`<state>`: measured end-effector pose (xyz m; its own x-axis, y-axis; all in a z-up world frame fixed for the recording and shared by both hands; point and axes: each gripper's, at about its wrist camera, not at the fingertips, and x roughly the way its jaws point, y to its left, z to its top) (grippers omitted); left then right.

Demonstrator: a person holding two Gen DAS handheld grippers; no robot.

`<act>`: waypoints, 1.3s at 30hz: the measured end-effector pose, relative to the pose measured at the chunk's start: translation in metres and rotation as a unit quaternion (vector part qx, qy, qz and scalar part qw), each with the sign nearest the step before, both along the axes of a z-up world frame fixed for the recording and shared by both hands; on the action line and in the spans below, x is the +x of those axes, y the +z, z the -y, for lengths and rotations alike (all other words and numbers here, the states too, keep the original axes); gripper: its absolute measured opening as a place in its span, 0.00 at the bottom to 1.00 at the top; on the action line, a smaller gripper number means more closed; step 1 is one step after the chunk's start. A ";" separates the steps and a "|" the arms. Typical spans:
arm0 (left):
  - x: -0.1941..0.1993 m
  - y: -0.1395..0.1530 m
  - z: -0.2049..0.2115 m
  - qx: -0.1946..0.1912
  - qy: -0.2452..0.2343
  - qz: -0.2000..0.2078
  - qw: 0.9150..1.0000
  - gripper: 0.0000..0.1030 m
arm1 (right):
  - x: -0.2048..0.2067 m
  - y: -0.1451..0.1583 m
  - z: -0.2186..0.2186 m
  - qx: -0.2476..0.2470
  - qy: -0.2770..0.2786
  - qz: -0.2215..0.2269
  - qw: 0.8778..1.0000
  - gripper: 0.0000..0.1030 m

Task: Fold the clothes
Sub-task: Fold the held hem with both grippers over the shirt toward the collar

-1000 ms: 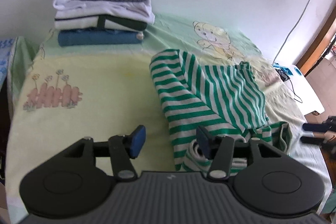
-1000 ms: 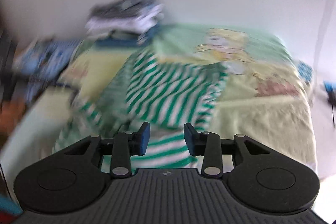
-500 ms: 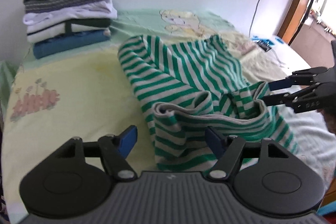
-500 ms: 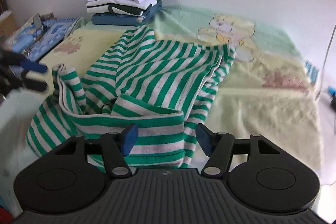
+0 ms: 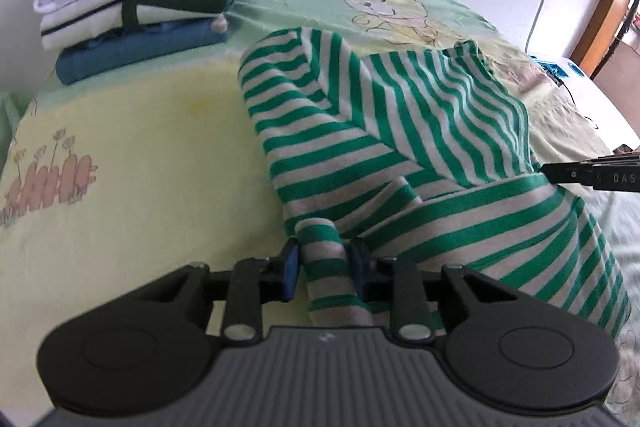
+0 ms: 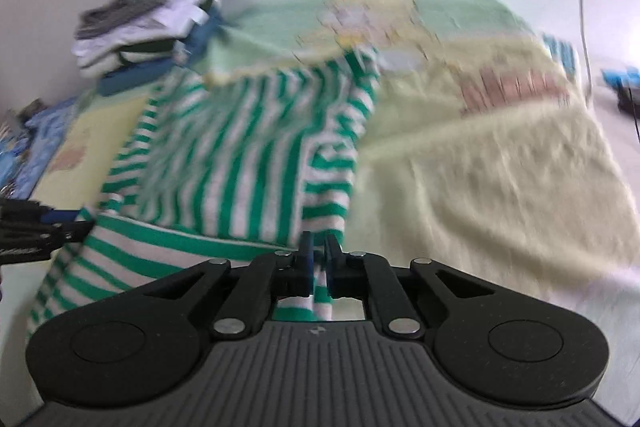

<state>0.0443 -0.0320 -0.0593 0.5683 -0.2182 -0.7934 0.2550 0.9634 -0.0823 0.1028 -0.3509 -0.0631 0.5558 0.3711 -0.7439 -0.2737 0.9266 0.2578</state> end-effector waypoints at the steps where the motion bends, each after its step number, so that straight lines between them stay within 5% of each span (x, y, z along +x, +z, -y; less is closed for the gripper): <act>1: 0.000 0.000 0.001 0.002 -0.001 0.003 1.000 0.26 | -0.001 -0.001 0.000 -0.003 -0.003 0.003 1.000 0.06; 8: 0.000 -0.001 0.002 0.007 0.006 0.011 1.000 0.32 | -0.029 0.039 0.003 0.016 -0.005 0.070 0.997 0.21; 13: 0.000 -0.002 0.002 0.016 0.009 0.014 1.000 0.36 | -0.042 0.032 -0.027 0.024 0.093 0.023 0.995 0.22; 22: 0.005 0.000 -0.001 0.022 0.023 0.018 0.999 0.47 | -0.003 0.000 -0.020 -0.028 -0.026 0.033 0.999 0.23; 24: 0.001 0.008 -0.007 0.021 0.030 0.024 0.999 0.46 | -0.007 0.008 -0.007 0.001 -0.038 0.025 0.999 0.24; 28: -0.024 0.027 -0.021 0.021 0.033 0.042 0.998 0.50 | -0.045 0.028 0.025 0.047 -0.011 0.022 0.999 0.33; 39: -0.129 0.027 -0.015 0.032 -0.046 -0.019 0.998 0.62 | -0.142 0.013 0.026 -0.015 0.088 -0.018 0.996 0.41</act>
